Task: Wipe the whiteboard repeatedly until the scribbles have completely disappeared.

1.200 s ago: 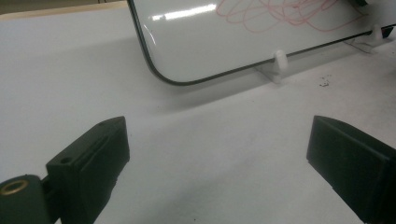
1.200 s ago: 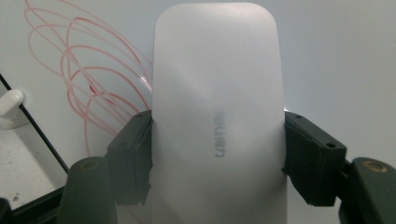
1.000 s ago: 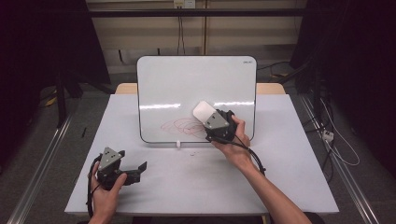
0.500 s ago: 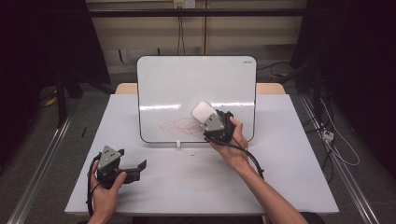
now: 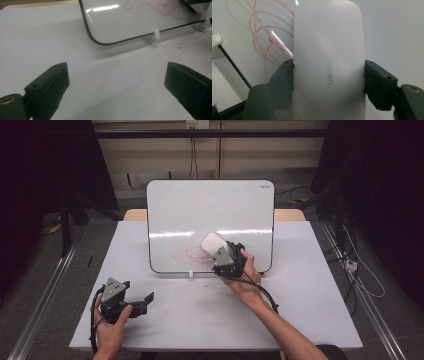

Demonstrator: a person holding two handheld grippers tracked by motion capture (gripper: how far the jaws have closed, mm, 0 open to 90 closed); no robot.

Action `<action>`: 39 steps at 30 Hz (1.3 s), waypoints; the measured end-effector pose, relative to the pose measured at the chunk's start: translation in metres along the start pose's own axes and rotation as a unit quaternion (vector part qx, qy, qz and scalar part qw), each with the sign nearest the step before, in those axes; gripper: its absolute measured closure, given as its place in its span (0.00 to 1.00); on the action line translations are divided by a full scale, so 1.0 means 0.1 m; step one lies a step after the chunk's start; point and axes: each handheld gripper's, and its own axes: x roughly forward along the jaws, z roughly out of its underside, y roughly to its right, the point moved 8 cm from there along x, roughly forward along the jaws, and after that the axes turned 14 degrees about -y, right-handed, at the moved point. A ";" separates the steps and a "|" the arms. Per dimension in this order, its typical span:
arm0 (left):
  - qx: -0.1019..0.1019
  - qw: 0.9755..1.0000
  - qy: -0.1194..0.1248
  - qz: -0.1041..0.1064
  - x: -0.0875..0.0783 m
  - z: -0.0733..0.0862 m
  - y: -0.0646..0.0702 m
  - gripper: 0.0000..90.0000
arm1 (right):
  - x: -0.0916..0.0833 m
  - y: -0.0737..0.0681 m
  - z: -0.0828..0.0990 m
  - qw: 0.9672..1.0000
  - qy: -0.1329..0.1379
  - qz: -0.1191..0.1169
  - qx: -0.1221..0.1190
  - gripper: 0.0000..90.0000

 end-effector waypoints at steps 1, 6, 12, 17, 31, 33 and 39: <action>0.001 1.000 -0.002 -0.002 0.00 0.00 -0.01 0.07 | 0.00 -0.01 0.00 1.000 0.000 -0.003 0.000 0.36; 0.006 1.000 -0.001 -0.002 0.01 -0.01 -0.01 0.07 | 0.00 -0.07 -0.01 1.000 0.003 0.001 -0.009 0.36; 0.009 1.000 -0.007 0.002 0.04 -0.02 -0.03 0.07 | 0.00 -0.14 -0.01 1.000 0.003 -0.004 -0.020 0.36; 0.013 1.000 -0.006 0.004 0.06 -0.02 0.00 0.07 | -0.01 -0.23 0.00 0.999 0.002 -0.006 -0.032 0.36; 0.014 1.000 -0.002 0.002 0.03 -0.04 0.03 0.07 | -0.01 -0.34 0.00 0.999 0.004 -0.017 -0.047 0.36; 0.014 1.000 -0.003 0.004 0.03 -0.04 0.03 0.07 | -0.01 -0.32 0.01 0.999 0.006 -0.019 -0.046 0.36; 0.013 1.000 0.000 0.003 0.02 -0.05 0.02 0.07 | -0.01 -0.26 0.03 0.999 0.007 -0.019 -0.041 0.36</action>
